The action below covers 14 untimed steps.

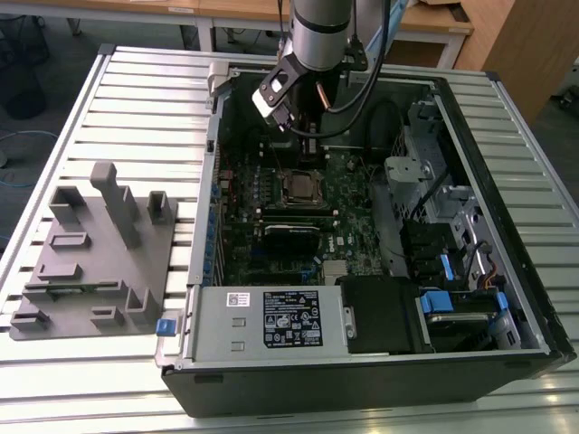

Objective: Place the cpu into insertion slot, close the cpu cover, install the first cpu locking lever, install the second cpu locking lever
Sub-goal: 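Close the cpu cover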

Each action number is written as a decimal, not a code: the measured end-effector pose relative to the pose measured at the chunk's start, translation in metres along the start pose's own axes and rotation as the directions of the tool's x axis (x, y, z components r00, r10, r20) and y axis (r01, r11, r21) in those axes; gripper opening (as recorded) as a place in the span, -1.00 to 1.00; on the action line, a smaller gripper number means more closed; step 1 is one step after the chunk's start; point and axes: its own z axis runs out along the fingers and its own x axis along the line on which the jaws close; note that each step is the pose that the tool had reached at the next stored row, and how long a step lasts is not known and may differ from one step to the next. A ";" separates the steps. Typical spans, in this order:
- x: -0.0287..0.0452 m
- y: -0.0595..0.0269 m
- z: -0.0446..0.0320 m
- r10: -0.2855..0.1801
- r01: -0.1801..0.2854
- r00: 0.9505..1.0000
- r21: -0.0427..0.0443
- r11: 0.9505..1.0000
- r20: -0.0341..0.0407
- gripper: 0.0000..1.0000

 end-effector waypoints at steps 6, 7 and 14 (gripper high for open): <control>0.0000 0.0000 0.0005 -0.109 0.109 0.994 0.002 0.994 -0.001 -0.80; 0.0000 0.0000 0.0006 -0.127 0.127 0.992 0.003 0.992 -0.001 -0.80; 0.0000 0.0000 0.0011 -0.252 0.252 0.968 0.005 0.968 -0.003 -0.80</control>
